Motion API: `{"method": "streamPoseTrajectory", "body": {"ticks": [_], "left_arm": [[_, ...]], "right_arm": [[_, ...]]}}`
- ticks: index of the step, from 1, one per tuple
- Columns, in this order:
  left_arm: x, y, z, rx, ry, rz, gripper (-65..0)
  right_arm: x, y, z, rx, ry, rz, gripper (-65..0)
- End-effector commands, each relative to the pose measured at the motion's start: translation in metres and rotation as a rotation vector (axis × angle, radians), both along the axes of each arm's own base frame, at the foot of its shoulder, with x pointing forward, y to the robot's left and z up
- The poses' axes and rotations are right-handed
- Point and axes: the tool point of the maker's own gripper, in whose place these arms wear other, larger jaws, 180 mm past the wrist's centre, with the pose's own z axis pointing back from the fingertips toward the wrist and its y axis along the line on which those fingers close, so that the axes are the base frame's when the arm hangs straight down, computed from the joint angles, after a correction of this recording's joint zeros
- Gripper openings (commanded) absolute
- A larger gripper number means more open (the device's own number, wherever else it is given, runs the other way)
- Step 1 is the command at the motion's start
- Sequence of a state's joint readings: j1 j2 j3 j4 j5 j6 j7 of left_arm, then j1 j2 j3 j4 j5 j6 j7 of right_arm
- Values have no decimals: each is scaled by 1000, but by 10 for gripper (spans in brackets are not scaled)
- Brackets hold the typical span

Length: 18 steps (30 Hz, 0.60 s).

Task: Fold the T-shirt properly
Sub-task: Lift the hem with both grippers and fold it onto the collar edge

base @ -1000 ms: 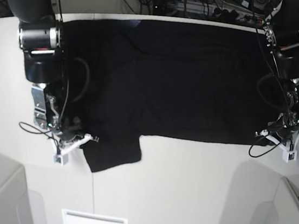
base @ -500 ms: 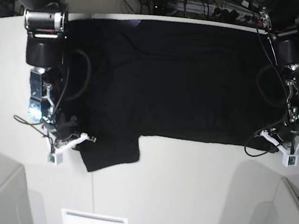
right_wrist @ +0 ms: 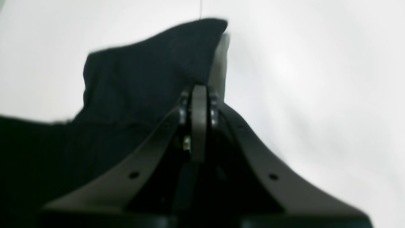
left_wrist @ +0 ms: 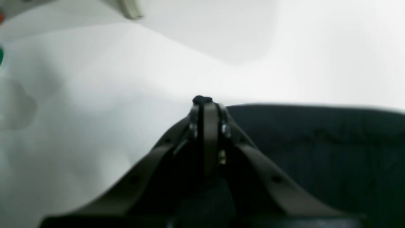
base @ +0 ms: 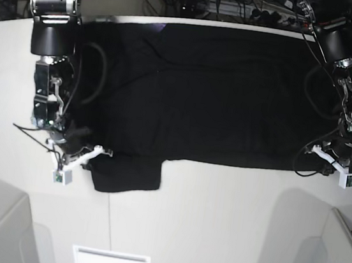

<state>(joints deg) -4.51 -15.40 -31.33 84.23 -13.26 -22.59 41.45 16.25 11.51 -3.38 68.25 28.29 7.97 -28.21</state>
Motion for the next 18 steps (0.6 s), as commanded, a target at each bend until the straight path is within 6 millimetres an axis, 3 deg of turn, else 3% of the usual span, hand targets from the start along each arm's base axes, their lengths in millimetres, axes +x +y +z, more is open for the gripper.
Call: {"method": "streamPoseTrajectory", "body": {"ticks": [1,3,8,18], "left_arm": [[7,5,20,29,-60,-2,-650],[4,4,25,43,-69,-10,-650],[-10,12,40,20,-121,18,-650],[-30,4,27,-100,-121,-1,-650]], "right_arm": [[13,-2,25,6,-76,0,-650],[11,1,31,6,-96,8,-650],[-3,-16,40,21,-95,-40,-650],[-25,-30,49,13,-83,-62,-650]]}}
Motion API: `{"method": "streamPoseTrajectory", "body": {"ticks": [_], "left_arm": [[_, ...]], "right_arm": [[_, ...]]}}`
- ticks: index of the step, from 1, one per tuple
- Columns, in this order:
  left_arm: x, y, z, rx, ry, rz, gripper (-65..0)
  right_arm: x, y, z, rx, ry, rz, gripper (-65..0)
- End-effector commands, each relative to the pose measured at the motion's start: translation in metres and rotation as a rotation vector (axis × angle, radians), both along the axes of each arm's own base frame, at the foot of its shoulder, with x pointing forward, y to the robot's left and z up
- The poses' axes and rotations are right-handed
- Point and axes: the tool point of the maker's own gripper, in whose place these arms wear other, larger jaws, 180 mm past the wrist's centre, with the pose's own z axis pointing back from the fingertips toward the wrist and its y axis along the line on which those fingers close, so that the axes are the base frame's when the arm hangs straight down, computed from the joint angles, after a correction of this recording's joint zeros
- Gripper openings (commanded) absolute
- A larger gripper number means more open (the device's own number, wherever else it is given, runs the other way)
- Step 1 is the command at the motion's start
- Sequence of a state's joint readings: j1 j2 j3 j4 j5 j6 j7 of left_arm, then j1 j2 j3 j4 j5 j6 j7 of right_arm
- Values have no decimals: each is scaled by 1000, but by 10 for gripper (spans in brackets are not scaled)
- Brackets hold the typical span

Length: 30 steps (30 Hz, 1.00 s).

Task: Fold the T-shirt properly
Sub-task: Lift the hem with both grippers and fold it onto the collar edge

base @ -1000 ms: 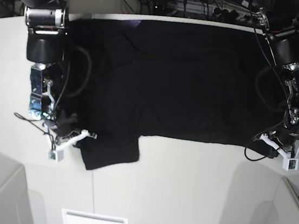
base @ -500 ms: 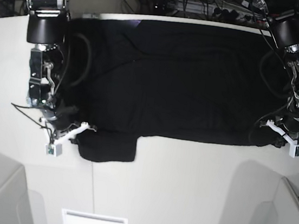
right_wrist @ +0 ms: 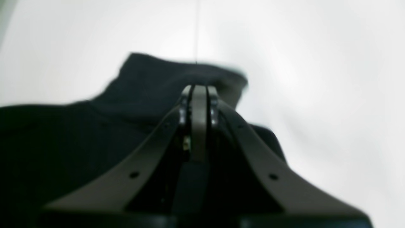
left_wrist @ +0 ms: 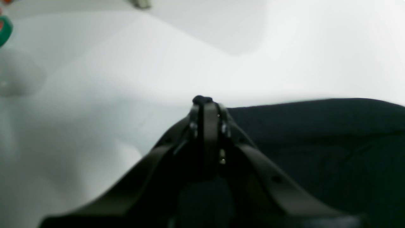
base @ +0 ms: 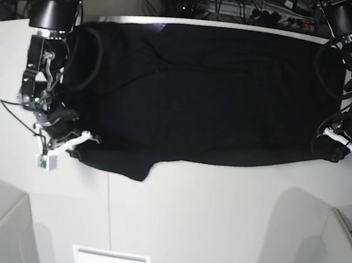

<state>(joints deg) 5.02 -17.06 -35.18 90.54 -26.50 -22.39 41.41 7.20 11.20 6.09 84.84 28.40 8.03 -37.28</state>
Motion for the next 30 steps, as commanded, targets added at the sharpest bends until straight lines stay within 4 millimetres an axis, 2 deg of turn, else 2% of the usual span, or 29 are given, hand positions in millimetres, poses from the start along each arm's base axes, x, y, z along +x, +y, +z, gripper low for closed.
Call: {"method": "streamPoseTrajectory", "body": {"ticks": [1,5,10,15,19,24,30], "left_arm": [[7,1,16,5,-55,-12,-650],[2,-1,18,17,-55,-21,-650],[-2,-8,30,48,-63,-48,-650],[-16,12,40,69,-10,9,-650],[-17,8,44,84,-8,-6,-650],[-30,9,32,83,58,-6,-650],[-39,6,31,101,75,-18,-650]], "right_arm": [[10,-6,21,-1,-66,-9,-650],[2,-10,29,-11,-81,-13,-650],[-11,-14,29,-19,-56,-19,-650],[-21,-21,38,-28,-62,-33,-650],[-27,-26,43,-35,-54,-40,-650],[-43,-38,46,-48,-38,-65,-650],[-60,-33,49,-69,-41,-48,-650]]}}
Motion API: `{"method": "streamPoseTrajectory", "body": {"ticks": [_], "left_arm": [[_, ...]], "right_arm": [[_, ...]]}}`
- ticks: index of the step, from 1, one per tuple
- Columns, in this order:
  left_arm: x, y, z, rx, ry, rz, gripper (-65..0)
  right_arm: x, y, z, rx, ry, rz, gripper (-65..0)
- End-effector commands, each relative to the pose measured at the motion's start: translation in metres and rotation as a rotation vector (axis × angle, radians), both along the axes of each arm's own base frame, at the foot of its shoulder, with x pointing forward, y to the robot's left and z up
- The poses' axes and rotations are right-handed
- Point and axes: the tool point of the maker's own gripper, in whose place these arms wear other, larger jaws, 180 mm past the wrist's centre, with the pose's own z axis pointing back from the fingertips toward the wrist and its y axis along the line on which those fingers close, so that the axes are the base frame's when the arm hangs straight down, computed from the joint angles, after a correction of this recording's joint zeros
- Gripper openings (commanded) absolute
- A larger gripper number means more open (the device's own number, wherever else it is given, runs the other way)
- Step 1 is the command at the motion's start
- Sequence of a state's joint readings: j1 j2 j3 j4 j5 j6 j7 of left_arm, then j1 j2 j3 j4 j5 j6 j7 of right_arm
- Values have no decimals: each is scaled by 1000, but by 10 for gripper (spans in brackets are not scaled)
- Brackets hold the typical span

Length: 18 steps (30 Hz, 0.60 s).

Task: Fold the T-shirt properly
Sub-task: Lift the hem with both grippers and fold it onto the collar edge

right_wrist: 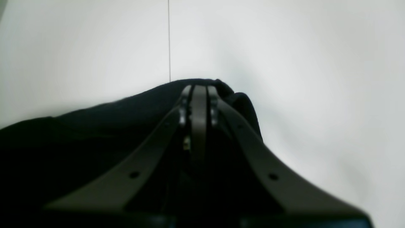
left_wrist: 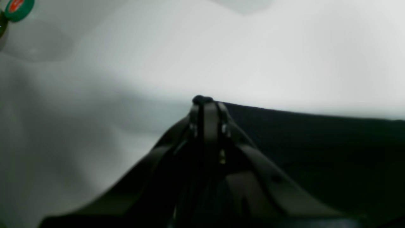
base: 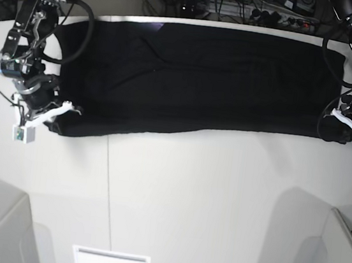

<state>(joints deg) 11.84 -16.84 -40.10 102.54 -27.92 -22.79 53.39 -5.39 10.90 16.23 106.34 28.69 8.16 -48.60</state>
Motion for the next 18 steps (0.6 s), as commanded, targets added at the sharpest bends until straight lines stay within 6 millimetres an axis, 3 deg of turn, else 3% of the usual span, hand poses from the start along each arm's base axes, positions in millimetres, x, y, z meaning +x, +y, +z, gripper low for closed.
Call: {"method": "streamPoseTrajectory", "body": {"ticks": [1,18], "left_arm": [[6,3,18,34,-50,-15,-650],[-15,4,14,76,4,-39,-650]], "right_arm": [[4,-1,16,-9,-55,7,-650],[-36,14,5,-12,13,36,-650]]}}
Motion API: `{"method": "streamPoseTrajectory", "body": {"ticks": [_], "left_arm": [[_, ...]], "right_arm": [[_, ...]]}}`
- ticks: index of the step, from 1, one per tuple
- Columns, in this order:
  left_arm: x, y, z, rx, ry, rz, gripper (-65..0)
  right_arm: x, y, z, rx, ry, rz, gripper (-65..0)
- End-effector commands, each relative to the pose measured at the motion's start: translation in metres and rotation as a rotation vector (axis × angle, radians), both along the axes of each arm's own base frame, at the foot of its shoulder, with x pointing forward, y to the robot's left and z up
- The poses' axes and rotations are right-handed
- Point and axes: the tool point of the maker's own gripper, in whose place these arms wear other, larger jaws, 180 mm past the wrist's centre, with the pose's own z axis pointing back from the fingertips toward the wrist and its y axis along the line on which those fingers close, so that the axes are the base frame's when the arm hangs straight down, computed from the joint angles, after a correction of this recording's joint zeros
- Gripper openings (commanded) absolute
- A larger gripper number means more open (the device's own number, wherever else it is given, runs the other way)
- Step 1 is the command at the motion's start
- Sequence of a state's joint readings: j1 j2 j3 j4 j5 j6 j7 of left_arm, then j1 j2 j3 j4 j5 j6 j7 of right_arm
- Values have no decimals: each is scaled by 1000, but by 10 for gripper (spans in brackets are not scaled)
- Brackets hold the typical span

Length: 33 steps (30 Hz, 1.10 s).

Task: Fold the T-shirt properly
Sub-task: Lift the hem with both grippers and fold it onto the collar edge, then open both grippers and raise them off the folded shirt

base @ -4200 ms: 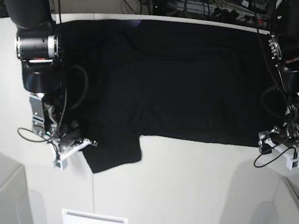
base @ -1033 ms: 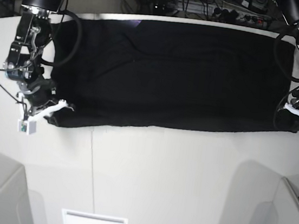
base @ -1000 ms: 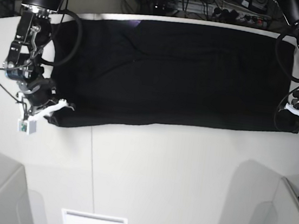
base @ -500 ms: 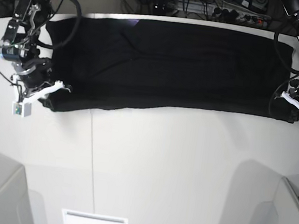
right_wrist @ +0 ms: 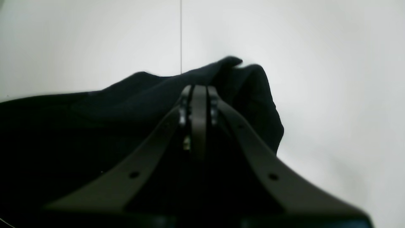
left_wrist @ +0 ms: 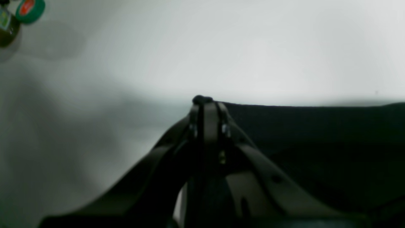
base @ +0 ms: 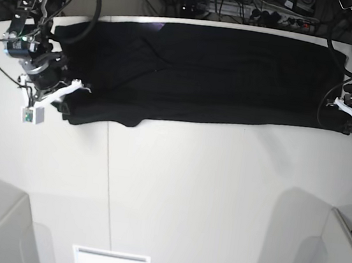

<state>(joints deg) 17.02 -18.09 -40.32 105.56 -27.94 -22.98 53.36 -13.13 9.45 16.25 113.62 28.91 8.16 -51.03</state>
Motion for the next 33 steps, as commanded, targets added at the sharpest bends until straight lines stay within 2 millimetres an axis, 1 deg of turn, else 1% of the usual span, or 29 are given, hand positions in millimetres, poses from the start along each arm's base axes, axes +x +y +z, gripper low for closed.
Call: {"method": "streamPoseTrajectory", "body": {"ticks": [1,2,4,7,10,12,14,16,24,28,31,33], "left_arm": [[4,3,12,26,-35,-20,-650],[3,2,11,28,-30,-29,-650],[0,0,9,30,-21,-43,-650],[-1,-1,8,31,-15,-54,-650],[-6,-2,4,31,1,-57,-650],[-6,-3,7,38,-4,-64,-650],[-7,-5,9,44,-2,-69,-650],[-9,-6,10,50,0,-75,-650],[-11,-8,11,55,0,-82,-650],[-17,-9,6,56,23,-86,-650],[-18,-9,4,57,30,-85,-650],[-24,-8,1,58,46,-83,-650]], "right_arm": [[3,-1,10,-7,-40,4,-650],[2,-2,9,-6,-35,3,-650],[-2,-9,8,-2,-23,-18,-650],[-7,-16,14,92,-23,-52,-650],[-17,-26,19,185,-13,-86,-650],[-24,-30,20,231,-2,-100,-650],[-31,-28,19,270,9,-102,-650],[-38,-23,16,305,25,-94,-650],[-56,-19,5,327,74,-95,-650],[-64,-10,12,442,66,-84,-650],[-66,-9,11,456,70,-86,-650],[-67,-10,9,441,78,-88,-650]]}}
